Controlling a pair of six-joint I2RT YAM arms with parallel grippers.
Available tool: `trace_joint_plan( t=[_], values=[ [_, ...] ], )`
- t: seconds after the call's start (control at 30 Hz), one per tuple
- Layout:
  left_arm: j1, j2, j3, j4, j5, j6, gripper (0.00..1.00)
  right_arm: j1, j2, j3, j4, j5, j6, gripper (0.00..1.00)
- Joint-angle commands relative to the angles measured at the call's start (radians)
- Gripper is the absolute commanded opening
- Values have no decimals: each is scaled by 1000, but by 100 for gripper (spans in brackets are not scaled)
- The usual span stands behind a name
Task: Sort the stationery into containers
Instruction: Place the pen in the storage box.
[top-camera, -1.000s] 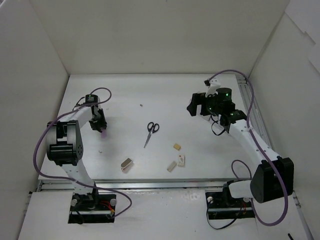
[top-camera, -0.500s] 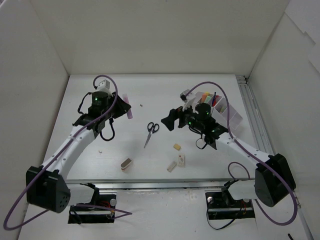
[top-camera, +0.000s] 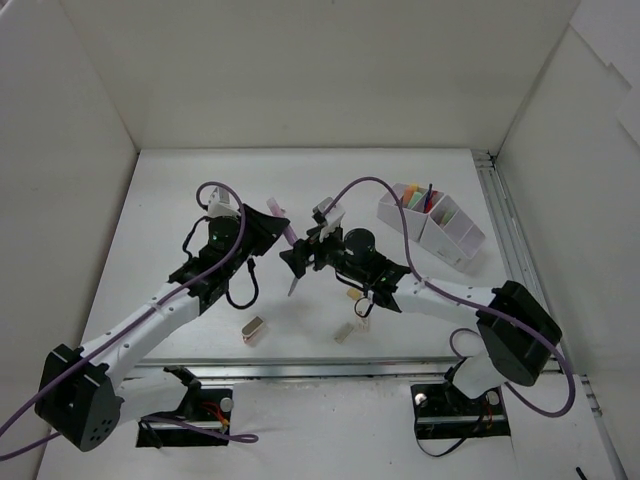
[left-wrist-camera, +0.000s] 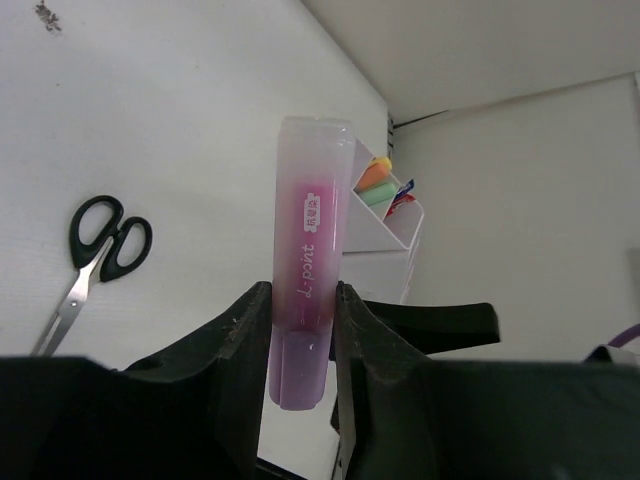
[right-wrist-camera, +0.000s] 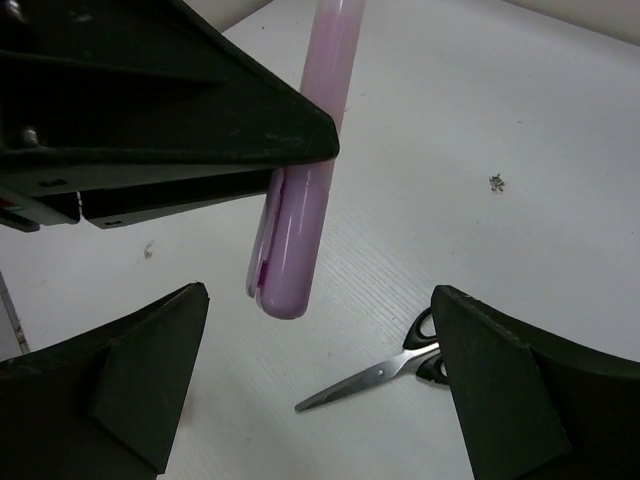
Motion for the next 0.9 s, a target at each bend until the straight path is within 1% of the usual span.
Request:
trace_joint_plan(
  t=[0.0,0.03,0.1,0.17,0.4,0.43,0.47,0.53,0.57,0.6,0.63,0.7,0.73,0.8,0.83,0.87],
  values=[
    [-19,-44,14,138,-85,-39,0,19,8,56,157,70,-7,91],
    [-28,-45,14,133,-88,-43,0,21,10,55,163,84,-7,88],
    [-40,-50,9,145,-103,-39,0,21,13,53,180,98,-6,76],
    [-50,-50,6,144,-106,-40,0,25,16,64,180,58,-38,63],
    [-50,-50,-6,165,-99,-31,0,24,20,96,180,-3,-58,62],
    [-50,-50,-6,165,-94,-31,0,25,23,105,178,-6,-61,60],
    [-50,-48,-4,167,-91,-31,0,24,31,111,178,-6,-64,49],
    [-50,-47,-7,175,-79,-28,0,25,37,122,178,-9,-65,40],
    [-50,-45,-9,176,-76,-28,0,24,45,125,178,-14,-68,31],
    [-50,-47,-7,173,-76,-28,0,22,48,127,178,-13,-64,28],
    [-50,-50,-10,175,-76,-28,0,25,49,131,177,-17,-64,22],
    [-50,-56,-17,185,-71,-17,0,27,56,133,175,-13,-68,16],
    [-50,-59,-15,187,-70,-10,2,22,56,134,177,-11,-72,14],
    [-50,-67,-12,179,-64,4,17,19,49,131,175,-6,-81,5],
    [-50,-70,-14,181,-67,13,27,19,48,130,175,-8,-84,0],
    [-50,-77,-12,179,-67,24,47,13,40,130,172,-9,-87,0]
  ],
)
